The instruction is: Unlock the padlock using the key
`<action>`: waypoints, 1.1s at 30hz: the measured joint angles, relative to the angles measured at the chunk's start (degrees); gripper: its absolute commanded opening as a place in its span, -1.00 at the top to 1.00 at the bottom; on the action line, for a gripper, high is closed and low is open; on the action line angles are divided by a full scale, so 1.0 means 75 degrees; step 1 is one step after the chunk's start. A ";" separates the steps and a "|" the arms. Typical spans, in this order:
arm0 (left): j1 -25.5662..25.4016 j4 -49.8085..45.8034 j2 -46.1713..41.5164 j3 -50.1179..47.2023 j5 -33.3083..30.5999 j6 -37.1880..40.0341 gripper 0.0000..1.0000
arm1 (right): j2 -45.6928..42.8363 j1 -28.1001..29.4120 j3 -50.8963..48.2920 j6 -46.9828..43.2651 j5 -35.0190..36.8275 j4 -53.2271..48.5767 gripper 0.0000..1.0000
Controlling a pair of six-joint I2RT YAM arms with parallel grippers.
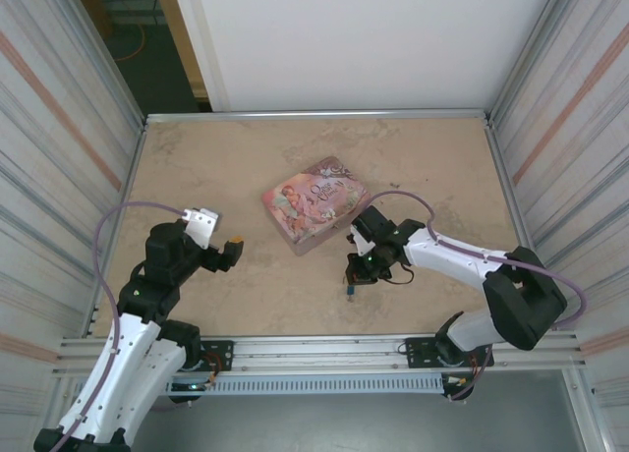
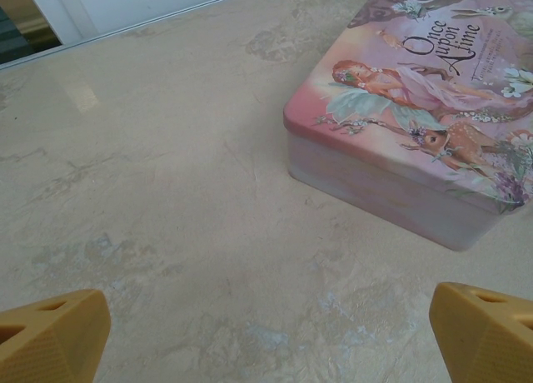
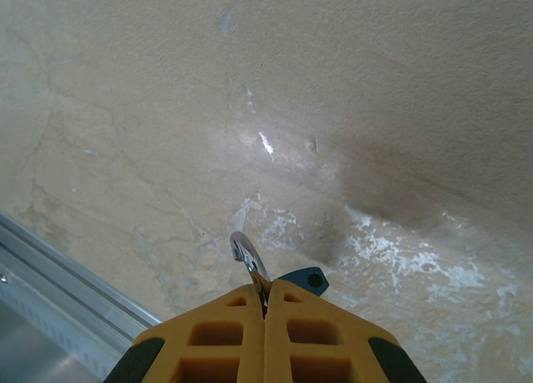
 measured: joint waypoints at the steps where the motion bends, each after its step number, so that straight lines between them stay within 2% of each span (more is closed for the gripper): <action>1: 0.0000 0.0000 0.0000 0.0000 0.0000 0.0000 -0.98 | 0.0047 0.0000 -0.0026 0.0032 -0.0006 0.0055 1.00; 29: 0.0000 0.0000 0.0082 0.0000 0.0000 0.0003 -0.97 | 0.0796 0.0000 -0.0338 0.0108 -0.0428 0.0901 1.00; 33: 0.0000 0.0000 0.0082 0.0000 0.0000 0.0003 -0.97 | 0.0799 0.0000 -0.0338 0.0108 -0.0411 0.0903 0.92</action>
